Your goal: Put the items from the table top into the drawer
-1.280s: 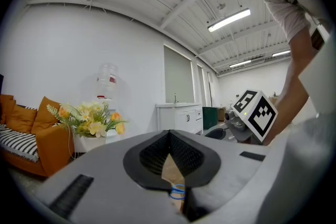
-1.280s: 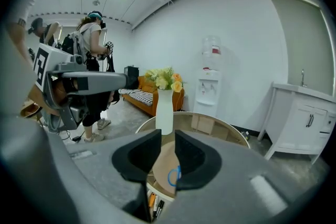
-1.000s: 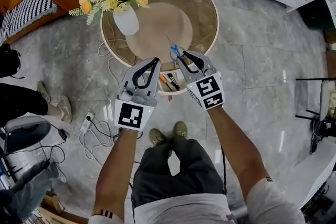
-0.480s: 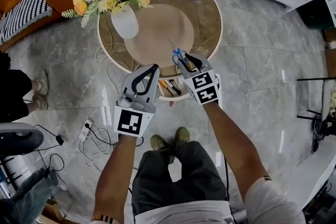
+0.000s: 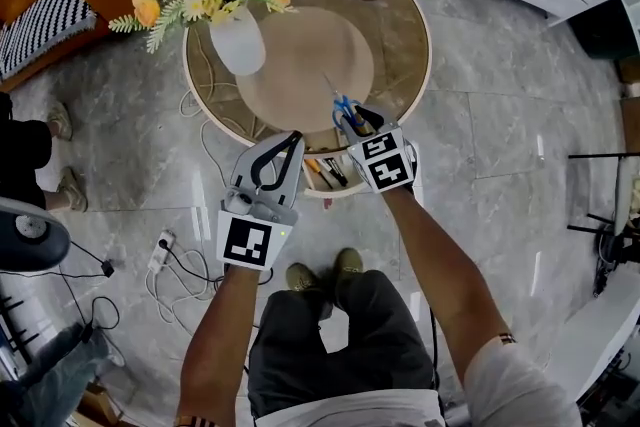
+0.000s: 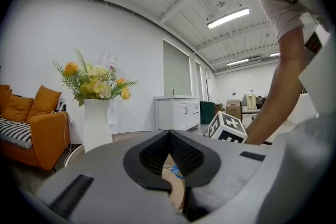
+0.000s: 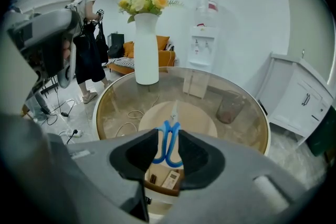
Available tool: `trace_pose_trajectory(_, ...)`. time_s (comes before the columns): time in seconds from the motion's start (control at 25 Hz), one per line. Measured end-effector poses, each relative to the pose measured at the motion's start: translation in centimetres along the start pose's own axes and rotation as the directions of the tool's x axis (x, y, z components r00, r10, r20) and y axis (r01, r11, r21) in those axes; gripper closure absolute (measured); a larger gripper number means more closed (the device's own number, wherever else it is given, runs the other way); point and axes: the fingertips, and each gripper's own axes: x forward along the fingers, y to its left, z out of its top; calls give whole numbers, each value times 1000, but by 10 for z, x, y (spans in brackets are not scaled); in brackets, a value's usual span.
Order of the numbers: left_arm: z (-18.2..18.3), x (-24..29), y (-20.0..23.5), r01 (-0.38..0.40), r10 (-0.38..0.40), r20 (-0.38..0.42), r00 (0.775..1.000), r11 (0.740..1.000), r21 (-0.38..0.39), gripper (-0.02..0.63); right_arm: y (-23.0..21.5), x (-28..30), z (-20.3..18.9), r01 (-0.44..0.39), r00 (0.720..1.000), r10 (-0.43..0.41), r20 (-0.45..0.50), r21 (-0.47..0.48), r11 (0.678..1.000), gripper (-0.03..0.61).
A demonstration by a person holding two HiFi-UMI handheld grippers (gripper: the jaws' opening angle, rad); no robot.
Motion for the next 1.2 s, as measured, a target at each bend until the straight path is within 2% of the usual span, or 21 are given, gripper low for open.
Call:
trace_pose_trajectory(0.4, -13, 1, 0, -11, 10, -18, 1000, 1000, -6, 614, -5, 17, -10, -4, 999, 4, -40, 13, 1000, 462)
trace_pose_trajectory(0.6, -15, 2, -3, -18, 17, -26, 1000, 1000, -21, 614, 0, 17, -9, -19, 998, 20, -63, 23, 1000, 492)
trace_pose_trajectory(0.96, -18, -2, -11, -25, 24, -41, 999, 999, -32, 614, -1, 9, -9, 12, 1000, -12, -7, 39, 999, 497)
trace_pose_trajectory(1.2, -17, -7, -15, -38, 36, -37, 999, 999, -35, 614, 5, -16, -2, -5, 998, 1, 57, 57, 998, 497)
